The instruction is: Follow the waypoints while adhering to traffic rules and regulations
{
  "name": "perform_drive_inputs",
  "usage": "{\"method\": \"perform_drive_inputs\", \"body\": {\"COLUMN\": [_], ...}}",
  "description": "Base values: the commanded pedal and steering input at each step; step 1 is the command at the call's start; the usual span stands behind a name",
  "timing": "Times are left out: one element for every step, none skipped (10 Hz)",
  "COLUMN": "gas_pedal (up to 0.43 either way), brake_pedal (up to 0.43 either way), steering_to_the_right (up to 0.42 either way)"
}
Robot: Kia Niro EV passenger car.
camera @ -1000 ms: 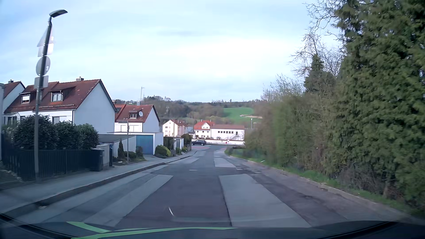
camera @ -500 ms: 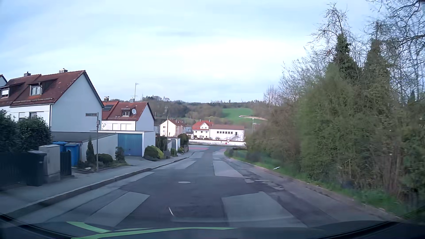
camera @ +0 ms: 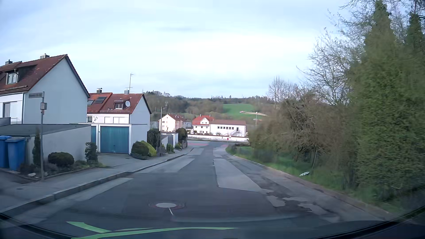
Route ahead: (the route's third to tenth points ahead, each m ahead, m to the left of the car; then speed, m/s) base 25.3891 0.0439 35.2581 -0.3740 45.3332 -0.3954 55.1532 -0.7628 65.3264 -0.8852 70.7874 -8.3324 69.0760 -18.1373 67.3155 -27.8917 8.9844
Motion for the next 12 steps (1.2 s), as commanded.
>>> {"method": "perform_drive_inputs", "body": {"gas_pedal": [0.000,0.000,0.000,0.000,0.000,0.000,0.000,0.000,0.000,0.000,0.000,0.000], "brake_pedal": [0.116,0.116,0.116,0.116,0.116,0.122,0.122,0.116,0.110,0.116,0.104,0.098], "steering_to_the_right": [0.002,0.002,0.002,0.002,0.002,0.002,0.000,0.000,0.000,0.000,-0.001,-0.001]}}
